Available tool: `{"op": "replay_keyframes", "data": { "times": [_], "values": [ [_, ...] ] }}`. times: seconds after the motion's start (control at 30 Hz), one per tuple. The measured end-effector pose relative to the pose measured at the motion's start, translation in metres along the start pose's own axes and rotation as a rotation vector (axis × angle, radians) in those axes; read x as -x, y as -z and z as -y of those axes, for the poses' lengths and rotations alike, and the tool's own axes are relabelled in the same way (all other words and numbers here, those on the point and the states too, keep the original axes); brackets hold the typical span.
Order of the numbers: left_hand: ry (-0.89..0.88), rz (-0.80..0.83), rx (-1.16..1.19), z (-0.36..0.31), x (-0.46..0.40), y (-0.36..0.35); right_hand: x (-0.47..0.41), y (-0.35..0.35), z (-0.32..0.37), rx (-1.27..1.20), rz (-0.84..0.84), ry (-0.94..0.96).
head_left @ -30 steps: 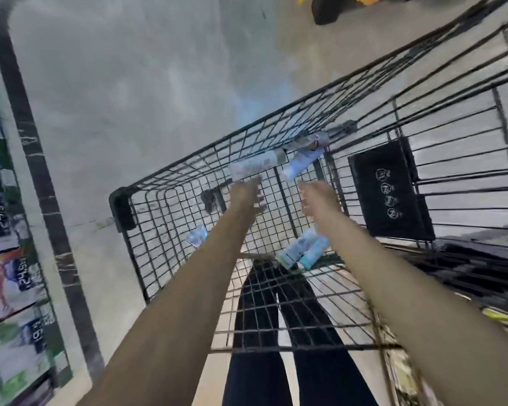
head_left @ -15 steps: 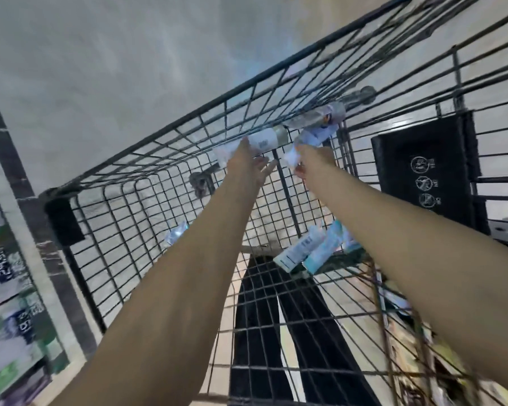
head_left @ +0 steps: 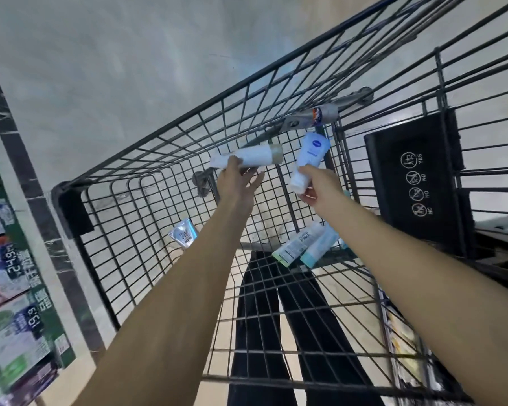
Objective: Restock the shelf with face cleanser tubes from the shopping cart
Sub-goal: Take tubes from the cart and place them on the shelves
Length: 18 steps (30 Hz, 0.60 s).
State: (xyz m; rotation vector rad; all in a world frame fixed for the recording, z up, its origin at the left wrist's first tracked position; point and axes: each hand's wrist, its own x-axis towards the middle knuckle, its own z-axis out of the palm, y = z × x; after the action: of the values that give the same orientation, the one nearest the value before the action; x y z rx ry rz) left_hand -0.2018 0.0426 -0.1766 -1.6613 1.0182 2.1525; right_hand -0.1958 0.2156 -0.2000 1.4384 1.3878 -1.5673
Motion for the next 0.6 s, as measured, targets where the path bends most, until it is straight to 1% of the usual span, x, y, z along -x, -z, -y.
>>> {"op": "replay_keyframes", "data": {
  "times": [0.1, 0.2, 0.3, 0.37, 0.5, 0.6],
  "values": [
    [0.016, 0.131, 0.004, 0.0, 0.03, 0.021, 0.028, 0.013, -0.009, -0.015, 0.039, 0.025],
    [0.043, 0.251, 0.039, -0.001, 0.065, 0.039, 0.064, 0.024, -0.012, -0.083, 0.071, 0.07],
    [0.097, 0.321, 0.131, -0.006, 0.103, 0.045, 0.106, 0.037, -0.009, -0.15, 0.08, 0.123],
    [0.125, 0.362, 0.161, -0.012, 0.132, 0.043, 0.137, 0.046, -0.006, -0.195, 0.115, 0.145],
    [0.114, 0.483, 0.03, -0.029, 0.2, 0.043, 0.206, 0.068, 0.002, -0.222, 0.165, 0.221],
    [0.067, 0.514, -0.13, -0.045, 0.252, 0.046, 0.268, 0.088, 0.005, -0.216, 0.224, 0.289]
  ]
}}
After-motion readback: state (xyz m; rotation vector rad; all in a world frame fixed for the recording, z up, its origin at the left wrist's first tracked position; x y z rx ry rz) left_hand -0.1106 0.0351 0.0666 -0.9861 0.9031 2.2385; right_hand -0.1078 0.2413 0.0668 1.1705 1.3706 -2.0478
